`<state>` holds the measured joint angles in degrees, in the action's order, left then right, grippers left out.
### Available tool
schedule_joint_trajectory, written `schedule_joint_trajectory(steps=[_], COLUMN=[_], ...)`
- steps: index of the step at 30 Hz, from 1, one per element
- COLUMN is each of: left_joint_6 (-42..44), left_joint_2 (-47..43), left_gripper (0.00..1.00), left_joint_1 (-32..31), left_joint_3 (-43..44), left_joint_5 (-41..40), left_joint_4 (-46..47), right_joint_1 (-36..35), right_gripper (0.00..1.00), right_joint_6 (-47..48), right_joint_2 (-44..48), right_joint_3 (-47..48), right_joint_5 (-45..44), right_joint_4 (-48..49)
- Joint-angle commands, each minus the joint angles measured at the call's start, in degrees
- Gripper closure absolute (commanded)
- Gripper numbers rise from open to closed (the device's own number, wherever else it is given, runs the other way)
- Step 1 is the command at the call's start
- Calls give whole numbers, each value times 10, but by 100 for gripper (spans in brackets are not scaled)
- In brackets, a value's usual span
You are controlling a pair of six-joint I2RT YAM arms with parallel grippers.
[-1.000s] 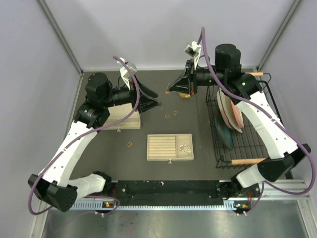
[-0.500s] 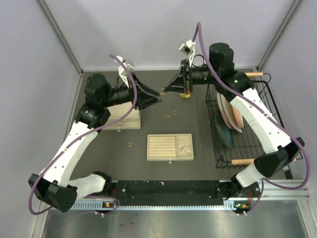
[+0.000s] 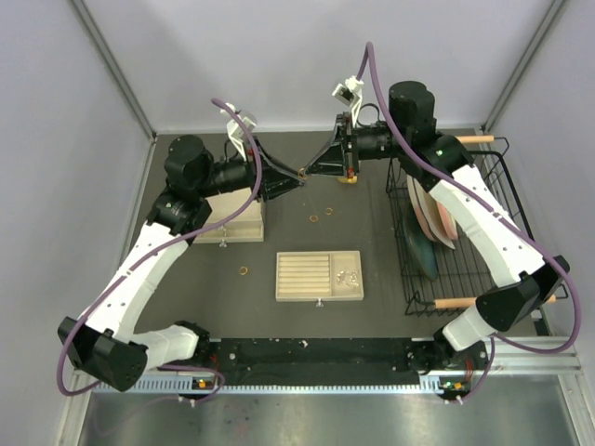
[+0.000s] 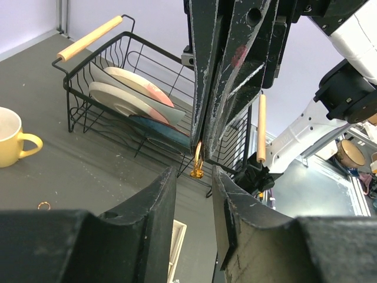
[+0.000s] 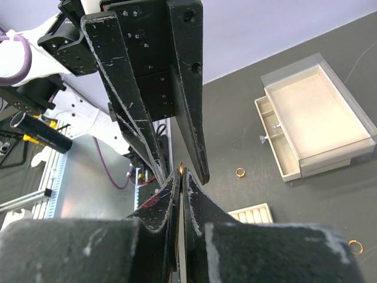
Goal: Organize the mixed jewelry
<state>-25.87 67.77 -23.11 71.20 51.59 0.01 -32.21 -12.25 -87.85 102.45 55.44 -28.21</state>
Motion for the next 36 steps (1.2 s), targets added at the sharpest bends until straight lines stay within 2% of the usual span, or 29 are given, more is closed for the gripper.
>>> schedule_joint_trajectory(steps=[1,7,20,29,32,36], left_joint_6=[-11,-14,-34,-51,-55,-59], left_joint_2=[2,3,5,4,4,2], left_gripper=[66,78,90,94,100,100], left_joint_1=[3,3,3,3,3,3], left_joint_3=[21,20,20,22,19,17], left_joint_5=[7,12,32,40,41,44], left_joint_4=[35,38,60,74,76,82], right_joint_1=[-7,-7,-8,-14,-16,-20], right_gripper=[100,100,100,100,100,100], right_joint_6=[-5,-3,4,7,10,15], right_joint_2=[-2,-5,-6,-10,-11,-14], right_joint_3=[23,22,15,8,5,-5], right_joint_5=[12,10,1,-4,-7,-11], right_joint_4=[32,33,32,31,29,28])
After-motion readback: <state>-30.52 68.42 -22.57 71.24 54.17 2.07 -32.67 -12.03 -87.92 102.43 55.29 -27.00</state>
